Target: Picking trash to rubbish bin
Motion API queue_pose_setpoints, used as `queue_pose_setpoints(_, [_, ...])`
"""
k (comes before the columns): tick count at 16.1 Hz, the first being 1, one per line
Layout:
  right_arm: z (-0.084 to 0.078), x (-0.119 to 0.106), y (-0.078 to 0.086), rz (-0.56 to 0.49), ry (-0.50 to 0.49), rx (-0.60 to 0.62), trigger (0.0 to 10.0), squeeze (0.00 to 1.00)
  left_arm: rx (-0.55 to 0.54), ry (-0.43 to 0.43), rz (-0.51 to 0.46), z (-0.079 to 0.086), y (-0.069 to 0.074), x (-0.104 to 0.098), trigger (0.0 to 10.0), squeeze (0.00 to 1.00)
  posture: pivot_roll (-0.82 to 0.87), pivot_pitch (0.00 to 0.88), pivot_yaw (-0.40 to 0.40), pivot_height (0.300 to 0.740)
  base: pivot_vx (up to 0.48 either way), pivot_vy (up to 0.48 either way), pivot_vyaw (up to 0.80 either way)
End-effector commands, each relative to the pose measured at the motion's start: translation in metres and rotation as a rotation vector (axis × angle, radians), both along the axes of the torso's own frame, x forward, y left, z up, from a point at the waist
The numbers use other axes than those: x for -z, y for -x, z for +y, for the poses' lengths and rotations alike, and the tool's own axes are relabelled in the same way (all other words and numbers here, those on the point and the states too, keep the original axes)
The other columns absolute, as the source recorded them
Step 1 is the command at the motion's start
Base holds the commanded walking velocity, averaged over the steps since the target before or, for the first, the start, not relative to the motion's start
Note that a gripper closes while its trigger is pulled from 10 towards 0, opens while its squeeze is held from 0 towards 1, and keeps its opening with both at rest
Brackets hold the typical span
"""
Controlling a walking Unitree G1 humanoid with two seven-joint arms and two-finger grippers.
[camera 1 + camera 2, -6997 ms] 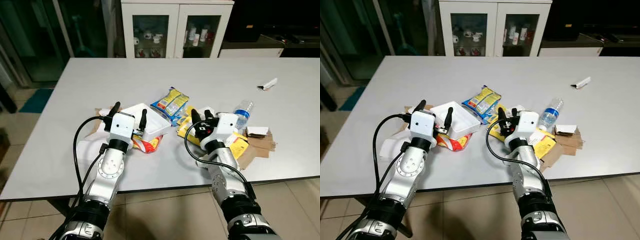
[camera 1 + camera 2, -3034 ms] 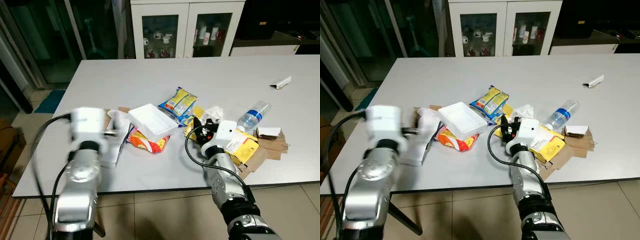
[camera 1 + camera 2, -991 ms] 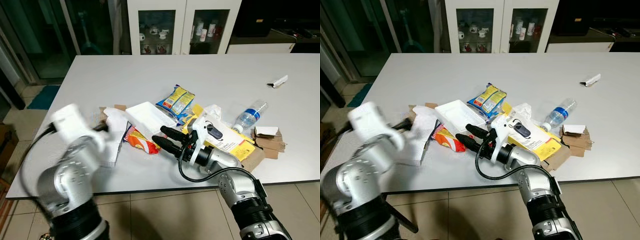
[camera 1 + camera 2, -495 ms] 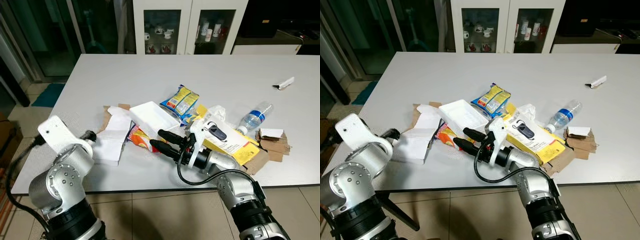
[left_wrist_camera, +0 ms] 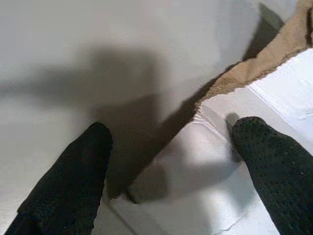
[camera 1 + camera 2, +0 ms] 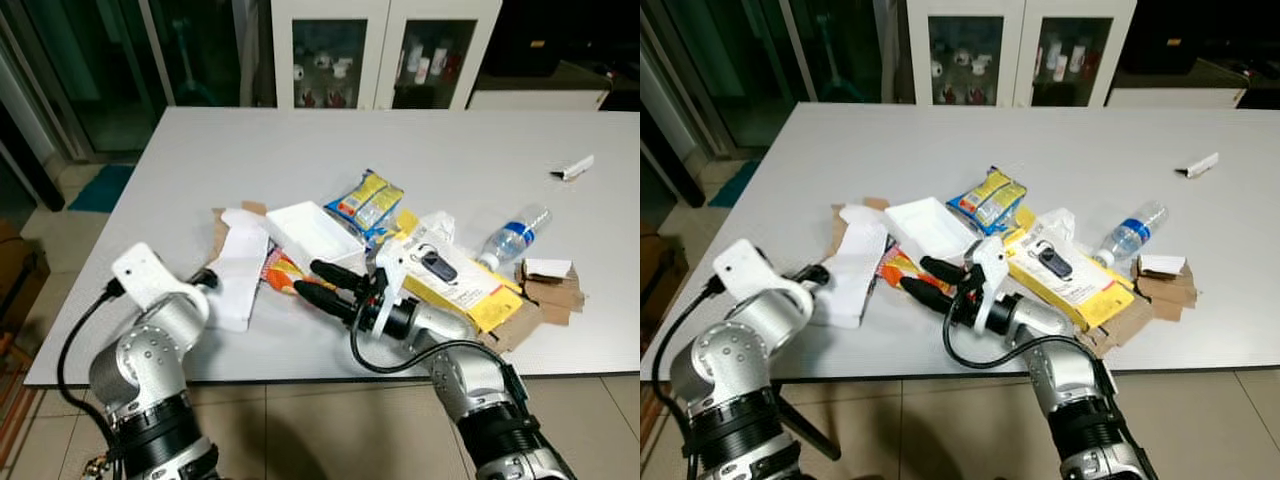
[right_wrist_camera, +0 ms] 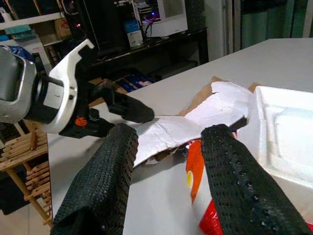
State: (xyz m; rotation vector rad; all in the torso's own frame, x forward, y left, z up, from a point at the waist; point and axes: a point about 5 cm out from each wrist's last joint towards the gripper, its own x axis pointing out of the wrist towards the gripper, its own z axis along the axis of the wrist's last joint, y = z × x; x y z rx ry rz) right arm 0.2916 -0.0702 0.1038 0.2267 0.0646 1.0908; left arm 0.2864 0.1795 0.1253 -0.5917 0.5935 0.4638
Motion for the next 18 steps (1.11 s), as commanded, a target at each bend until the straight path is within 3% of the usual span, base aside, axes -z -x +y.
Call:
queue_pose_setpoints(1, [0.001,-0.004,0.001,-0.010,-0.013,-0.016,10.0,0.00,0.092,0.158,0.046,-0.046,0.002,0.014,10.0,0.00,0.11,0.031,-0.002,0.740,0.000,0.000,0.00])
queue_pose_setpoints(9, [0.005,-0.005,0.001,-0.019,-0.012,-0.014,10.0,0.00,0.357,0.156,0.076,-0.075,-0.004,0.028,10.0,0.00,0.10,0.026,0.011,0.740,0.000,0.000,0.00])
queue_pose_setpoints(14, [0.006,-0.005,0.001,-0.020,-0.012,-0.010,10.0,0.00,0.434,0.208,-0.054,-0.071,-0.011,0.020,10.0,0.00,0.10,0.026,0.010,0.740,0.000,0.000,0.00])
queue_pose_setpoints(16, [0.007,-0.004,0.001,-0.017,-0.013,-0.013,10.0,0.00,0.591,0.254,-0.194,-0.069,-0.011,0.015,10.0,0.00,0.10,0.024,0.008,0.740,0.000,0.000,0.00])
queue_pose_setpoints(18, [0.007,-0.004,0.001,-0.017,-0.014,-0.015,10.0,0.00,0.627,0.262,-0.217,-0.063,-0.011,0.017,10.0,0.00,0.10,0.024,0.008,0.740,0.000,0.000,0.00])
